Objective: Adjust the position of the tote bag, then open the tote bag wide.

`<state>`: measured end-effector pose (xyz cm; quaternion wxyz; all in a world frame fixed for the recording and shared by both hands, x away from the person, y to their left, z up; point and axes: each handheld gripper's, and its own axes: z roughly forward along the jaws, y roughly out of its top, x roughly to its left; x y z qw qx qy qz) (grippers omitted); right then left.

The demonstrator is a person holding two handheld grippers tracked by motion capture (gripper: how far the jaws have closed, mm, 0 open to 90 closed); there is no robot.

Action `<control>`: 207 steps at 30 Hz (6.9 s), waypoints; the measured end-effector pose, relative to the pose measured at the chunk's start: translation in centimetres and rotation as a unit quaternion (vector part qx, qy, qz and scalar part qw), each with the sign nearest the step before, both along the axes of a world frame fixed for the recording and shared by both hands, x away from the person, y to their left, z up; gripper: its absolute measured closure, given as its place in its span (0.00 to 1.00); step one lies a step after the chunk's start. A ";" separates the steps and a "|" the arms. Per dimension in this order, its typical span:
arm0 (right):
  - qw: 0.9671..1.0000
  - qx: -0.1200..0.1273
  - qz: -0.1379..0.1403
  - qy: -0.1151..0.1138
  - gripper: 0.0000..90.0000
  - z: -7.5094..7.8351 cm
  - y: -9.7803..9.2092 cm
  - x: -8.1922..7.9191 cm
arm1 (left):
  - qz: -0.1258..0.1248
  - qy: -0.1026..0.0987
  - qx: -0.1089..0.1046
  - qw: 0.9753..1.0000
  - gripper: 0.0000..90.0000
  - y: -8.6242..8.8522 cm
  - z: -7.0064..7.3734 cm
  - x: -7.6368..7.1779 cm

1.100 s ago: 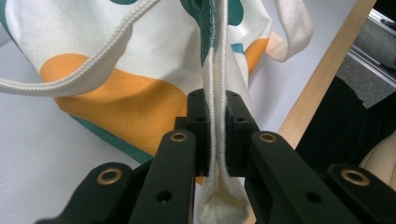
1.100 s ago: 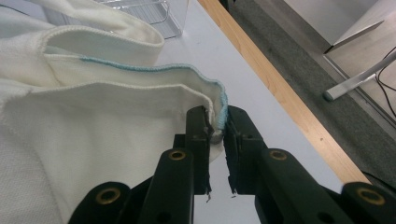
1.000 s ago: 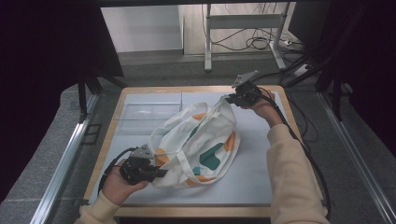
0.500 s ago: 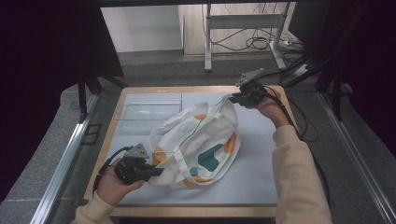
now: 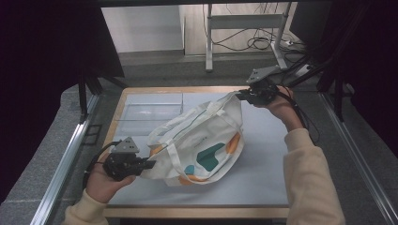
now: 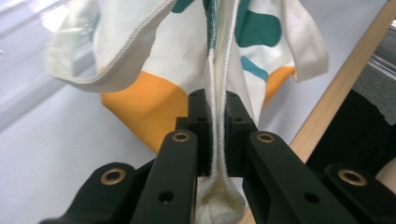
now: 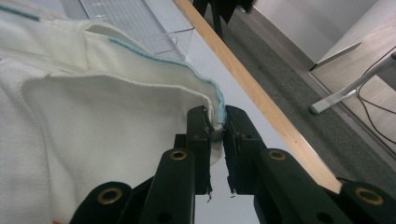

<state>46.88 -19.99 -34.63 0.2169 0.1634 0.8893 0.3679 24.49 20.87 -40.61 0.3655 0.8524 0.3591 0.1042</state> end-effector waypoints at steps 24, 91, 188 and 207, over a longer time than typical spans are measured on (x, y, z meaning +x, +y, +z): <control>1.000 0.018 -0.020 -0.005 0.89 2.0 -4.6 -4.3 | 0.021 -0.026 0.025 0.999 0.95 1.3 3.9 5.1; 0.995 0.076 -0.053 0.044 0.42 -2.9 -5.3 -12.1 | -0.015 -0.030 -0.018 0.999 0.50 0.2 0.6 7.4; 0.987 -0.015 0.077 0.140 0.96 -7.6 7.3 -14.3 | -0.072 0.019 0.074 0.994 0.90 -7.8 -1.3 13.0; 0.980 -0.022 0.112 0.164 0.96 -9.4 7.2 -16.5 | -0.013 0.032 0.059 0.998 0.90 -7.2 -1.5 16.8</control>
